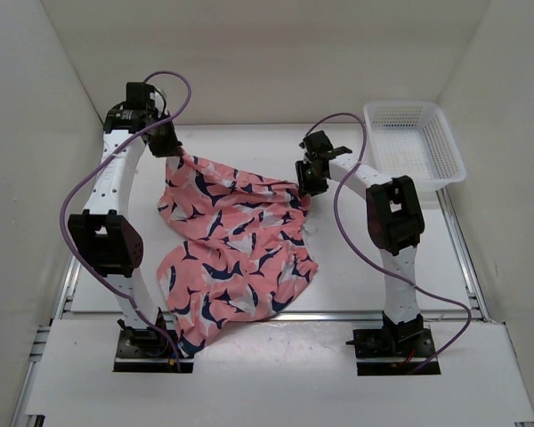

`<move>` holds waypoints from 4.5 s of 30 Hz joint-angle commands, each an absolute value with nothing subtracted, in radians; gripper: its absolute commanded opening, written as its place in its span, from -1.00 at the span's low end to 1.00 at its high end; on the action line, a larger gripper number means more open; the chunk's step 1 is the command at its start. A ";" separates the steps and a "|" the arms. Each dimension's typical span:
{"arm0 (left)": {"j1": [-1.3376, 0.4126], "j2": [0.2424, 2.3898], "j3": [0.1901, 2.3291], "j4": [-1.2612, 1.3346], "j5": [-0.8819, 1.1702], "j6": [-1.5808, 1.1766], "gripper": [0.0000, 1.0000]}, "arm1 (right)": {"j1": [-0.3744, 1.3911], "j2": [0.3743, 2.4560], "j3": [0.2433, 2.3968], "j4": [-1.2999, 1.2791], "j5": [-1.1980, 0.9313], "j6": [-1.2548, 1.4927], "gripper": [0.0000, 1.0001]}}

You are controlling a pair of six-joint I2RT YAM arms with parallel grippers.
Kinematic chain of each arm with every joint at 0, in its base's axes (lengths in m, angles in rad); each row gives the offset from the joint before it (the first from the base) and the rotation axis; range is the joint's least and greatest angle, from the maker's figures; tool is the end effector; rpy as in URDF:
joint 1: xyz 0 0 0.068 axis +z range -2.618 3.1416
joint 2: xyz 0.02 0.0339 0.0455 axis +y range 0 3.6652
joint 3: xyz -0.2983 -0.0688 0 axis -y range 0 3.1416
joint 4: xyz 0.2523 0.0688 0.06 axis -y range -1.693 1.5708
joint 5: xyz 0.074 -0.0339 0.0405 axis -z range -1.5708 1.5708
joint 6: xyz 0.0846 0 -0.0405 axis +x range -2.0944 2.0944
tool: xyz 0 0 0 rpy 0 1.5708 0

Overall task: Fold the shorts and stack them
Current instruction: Fold the shorts

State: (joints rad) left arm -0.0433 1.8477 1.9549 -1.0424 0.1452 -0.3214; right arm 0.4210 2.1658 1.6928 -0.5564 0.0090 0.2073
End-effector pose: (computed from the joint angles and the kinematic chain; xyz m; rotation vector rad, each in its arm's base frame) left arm 0.4387 -0.0313 0.3602 -0.2899 2.5065 -0.3309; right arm 0.4757 0.2122 0.1631 -0.2757 2.6013 0.2131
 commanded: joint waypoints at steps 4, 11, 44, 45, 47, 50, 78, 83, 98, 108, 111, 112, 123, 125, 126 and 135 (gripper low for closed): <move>-0.043 1.821 1.994 -1.037 0.138 -0.308 -0.80 | 0.414 2.142 1.734 -0.468 -0.118 0.175 -0.75; -0.043 1.839 2.051 -1.046 0.138 -0.308 -0.80 | 0.310 1.965 1.609 -0.452 -0.190 0.253 -1.00; -0.116 1.304 1.662 -0.870 0.367 -0.456 -0.80 | 0.112 1.149 1.162 -0.323 -0.036 0.377 -0.65; -0.135 1.239 1.494 -0.870 0.338 -0.456 -0.80 | 0.112 1.132 1.128 -0.348 -0.008 0.377 -0.50; -0.158 1.191 1.344 -0.859 0.318 -0.469 -0.80 | 0.112 1.097 1.062 -0.418 0.002 0.387 -0.12; -0.179 1.125 1.131 -0.828 0.282 -0.495 -0.80 | 0.112 1.054 1.013 -0.504 0.002 0.409 -0.04; -0.190 1.066 0.996 -0.828 0.196 -0.535 -0.80 | 0.224 0.908 0.370 -0.267 -0.347 0.988 0.18; -0.190 1.066 1.005 -0.838 0.187 -0.535 -0.80 | 0.288 1.014 0.359 -0.131 -0.272 1.006 0.21; -0.199 1.085 1.005 -0.838 0.160 -0.526 -0.80 | 0.391 1.298 0.465 0.019 -0.137 1.009 -0.61; -0.153 1.178 1.423 -0.940 0.104 -0.485 -0.80 | 0.341 1.155 1.042 -0.483 0.112 0.660 -1.00; -0.127 1.201 1.687 -1.000 0.095 -0.476 -0.80 | 0.331 1.155 1.322 -0.630 0.123 0.513 -1.00; -0.127 1.201 1.748 -1.009 0.095 -0.476 -0.80 | 0.331 1.155 1.386 -0.693 0.123 0.456 -1.00; -0.080 1.082 2.304 -1.058 -0.047 -0.506 -0.80 | 0.331 1.049 1.913 -0.939 0.023 0.285 -1.00; -0.080 1.060 2.377 -1.072 -0.084 -0.506 -0.80 | 0.331 1.035 1.985 -0.965 -0.021 0.285 -1.00; -0.080 1.048 2.405 -1.092 -0.095 -0.506 -0.80 | 0.331 1.023 2.006 -0.976 -0.041 0.285 -1.00; -0.080 1.054 2.504 -1.101 -0.140 -0.463 -0.80 | 0.331 0.985 2.049 -1.052 -0.014 0.307 -1.00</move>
State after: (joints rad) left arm -0.1032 1.0237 2.5061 -1.1446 0.1410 -0.5327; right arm 0.3614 0.9806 2.0689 -0.9218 -0.2672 0.3859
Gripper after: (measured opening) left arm 0.109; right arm 0.079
